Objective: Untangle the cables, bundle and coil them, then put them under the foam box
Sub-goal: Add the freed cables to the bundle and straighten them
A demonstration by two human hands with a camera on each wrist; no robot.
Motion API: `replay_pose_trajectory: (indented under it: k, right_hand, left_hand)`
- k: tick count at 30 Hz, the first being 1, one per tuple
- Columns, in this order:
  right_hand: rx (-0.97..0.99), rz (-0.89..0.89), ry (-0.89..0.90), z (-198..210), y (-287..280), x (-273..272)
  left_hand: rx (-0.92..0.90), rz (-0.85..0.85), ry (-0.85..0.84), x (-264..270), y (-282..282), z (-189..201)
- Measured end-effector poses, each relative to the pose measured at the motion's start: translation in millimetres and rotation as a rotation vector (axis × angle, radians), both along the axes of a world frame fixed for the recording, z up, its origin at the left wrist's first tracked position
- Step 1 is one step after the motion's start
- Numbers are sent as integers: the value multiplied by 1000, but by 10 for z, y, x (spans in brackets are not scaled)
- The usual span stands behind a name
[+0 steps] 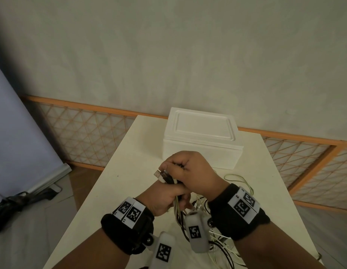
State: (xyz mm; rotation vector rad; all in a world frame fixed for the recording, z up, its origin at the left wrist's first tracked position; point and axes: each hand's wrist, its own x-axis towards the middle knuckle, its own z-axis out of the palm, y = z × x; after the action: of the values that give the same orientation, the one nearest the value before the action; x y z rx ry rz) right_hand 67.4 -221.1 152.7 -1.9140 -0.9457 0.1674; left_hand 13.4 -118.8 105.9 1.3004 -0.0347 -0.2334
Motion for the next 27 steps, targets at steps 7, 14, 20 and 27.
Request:
replay_pose_trajectory:
  k: [7, 14, 20, 27]
  right_hand:
    - [201, 18, 471, -249, -122, 101]
    - [67, 54, 589, -584, -106, -75]
    - [-201, -52, 192, -655, -115, -151]
    - [-315, -92, 123, -707, -240, -143]
  left_hand:
    - [-47, 113, -18, 87, 36, 53]
    - [-113, 204, 50, 148, 135, 6]
    - [-246, 438, 31, 160, 59, -32]
    - [-665, 506, 33, 181, 136, 79]
